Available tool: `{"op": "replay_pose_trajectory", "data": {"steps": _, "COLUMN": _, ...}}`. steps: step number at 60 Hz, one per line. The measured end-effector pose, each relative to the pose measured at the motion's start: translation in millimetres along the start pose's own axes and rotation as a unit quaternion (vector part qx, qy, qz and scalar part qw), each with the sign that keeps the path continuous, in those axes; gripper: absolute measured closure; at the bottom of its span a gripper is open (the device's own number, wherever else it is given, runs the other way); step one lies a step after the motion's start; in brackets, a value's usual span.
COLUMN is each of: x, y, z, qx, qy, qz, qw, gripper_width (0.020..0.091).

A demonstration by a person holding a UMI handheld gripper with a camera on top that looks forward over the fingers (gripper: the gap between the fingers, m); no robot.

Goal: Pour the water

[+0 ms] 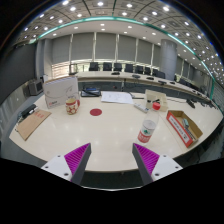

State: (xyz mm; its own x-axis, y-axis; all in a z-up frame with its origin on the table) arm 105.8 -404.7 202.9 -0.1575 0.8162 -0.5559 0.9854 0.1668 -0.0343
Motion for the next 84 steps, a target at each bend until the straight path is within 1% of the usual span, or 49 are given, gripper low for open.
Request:
{"op": "replay_pose_trajectory", "data": {"steps": 9, "x": 38, "y": 92, "z": 16, "qx": 0.012, "qy": 0.019, "qz": 0.024, "qw": 0.999, "gripper_width": 0.0237}}
{"op": "replay_pose_trajectory", "data": {"steps": 14, "x": 68, "y": 135, "z": 20, "qx": 0.018, "qy": 0.029, "qz": 0.028, "qw": 0.999, "gripper_width": 0.0247}}
{"op": "replay_pose_trajectory", "data": {"steps": 20, "x": 108, "y": 168, "z": 19, "qx": 0.026, "qy": 0.042, "qz": 0.015, "qw": 0.999, "gripper_width": 0.0245}}
{"op": "replay_pose_trajectory", "data": {"steps": 29, "x": 163, "y": 191, "z": 8, "qx": 0.027, "qy": 0.065, "qz": 0.01, "qw": 0.997, "gripper_width": 0.0254}}
{"op": "replay_pose_trajectory", "data": {"steps": 31, "x": 172, "y": 193, "z": 6, "qx": 0.025, "qy": 0.069, "qz": 0.007, "qw": 0.997, "gripper_width": 0.029}}
{"op": "replay_pose_trajectory", "data": {"steps": 35, "x": 188, "y": 195, "z": 3, "qx": 0.021, "qy": 0.077, "qz": 0.001, "qw": 0.997, "gripper_width": 0.0416}}
{"op": "replay_pose_trajectory", "data": {"steps": 38, "x": 196, "y": 195, "z": 3, "qx": 0.017, "qy": 0.082, "qz": -0.004, "qw": 0.996, "gripper_width": 0.0489}}
{"op": "replay_pose_trajectory", "data": {"steps": 40, "x": 199, "y": 193, "z": 0, "qx": 0.018, "qy": 0.087, "qz": -0.011, "qw": 0.996, "gripper_width": 0.0552}}
{"op": "replay_pose_trajectory", "data": {"steps": 41, "x": 199, "y": 192, "z": 0, "qx": 0.019, "qy": 0.089, "qz": -0.013, "qw": 0.996, "gripper_width": 0.0566}}
{"op": "replay_pose_trajectory", "data": {"steps": 46, "x": 202, "y": 193, "z": -2, "qx": 0.012, "qy": 0.092, "qz": -0.011, "qw": 0.996, "gripper_width": 0.059}}
{"op": "replay_pose_trajectory", "data": {"steps": 49, "x": 202, "y": 191, "z": -2, "qx": 0.011, "qy": 0.092, "qz": -0.015, "qw": 0.996, "gripper_width": 0.0621}}
{"op": "replay_pose_trajectory", "data": {"steps": 53, "x": 201, "y": 192, "z": -1, "qx": 0.014, "qy": 0.093, "qz": -0.012, "qw": 0.995, "gripper_width": 0.0681}}
{"op": "replay_pose_trajectory", "data": {"steps": 56, "x": 199, "y": 196, "z": -1, "qx": 0.013, "qy": 0.092, "qz": 0.004, "qw": 0.996, "gripper_width": 0.0723}}
{"op": "replay_pose_trajectory", "data": {"steps": 64, "x": 196, "y": 196, "z": -3, "qx": 0.01, "qy": 0.083, "qz": 0.016, "qw": 0.996, "gripper_width": 0.0731}}
{"op": "replay_pose_trajectory", "data": {"steps": 70, "x": 194, "y": 195, "z": -19, "qx": -0.002, "qy": 0.081, "qz": 0.035, "qw": 0.996, "gripper_width": 0.0731}}
{"op": "replay_pose_trajectory", "data": {"steps": 76, "x": 194, "y": 188, "z": -45, "qx": -0.023, "qy": 0.083, "qz": 0.053, "qw": 0.995, "gripper_width": 0.073}}
{"op": "replay_pose_trajectory", "data": {"steps": 84, "x": 198, "y": 165, "z": -94, "qx": -0.075, "qy": 0.087, "qz": 0.087, "qw": 0.99, "gripper_width": 0.0733}}
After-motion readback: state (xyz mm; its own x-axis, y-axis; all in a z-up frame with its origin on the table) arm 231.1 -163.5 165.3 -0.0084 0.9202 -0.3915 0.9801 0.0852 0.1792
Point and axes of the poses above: the point between the fingertips, and its own axes, seen from behind it with the camera up: y to the right, z down, x forward, the way the camera looks, the point moved 7 cm from there along -x, backward, against the way the camera looks, and after that the axes turned 9 degrees about -z, right-handed, at the moved point
